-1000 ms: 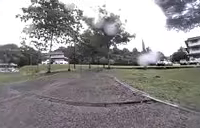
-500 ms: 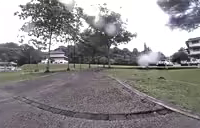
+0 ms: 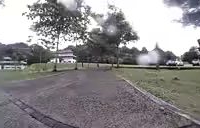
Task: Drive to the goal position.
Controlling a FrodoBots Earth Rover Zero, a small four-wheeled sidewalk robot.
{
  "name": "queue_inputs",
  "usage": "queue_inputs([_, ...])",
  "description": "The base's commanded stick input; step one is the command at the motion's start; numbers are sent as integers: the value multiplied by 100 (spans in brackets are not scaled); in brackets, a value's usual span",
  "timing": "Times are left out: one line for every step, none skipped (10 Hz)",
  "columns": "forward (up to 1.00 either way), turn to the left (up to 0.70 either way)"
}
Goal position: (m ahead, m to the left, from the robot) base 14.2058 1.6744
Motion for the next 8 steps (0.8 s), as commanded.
queue_inputs([70, 0])
queue_inputs([70, 0])
queue_inputs([70, 0])
queue_inputs([70, 0])
queue_inputs([70, 0])
queue_inputs([70, 0])
queue_inputs([70, 0])
queue_inputs([70, 0])
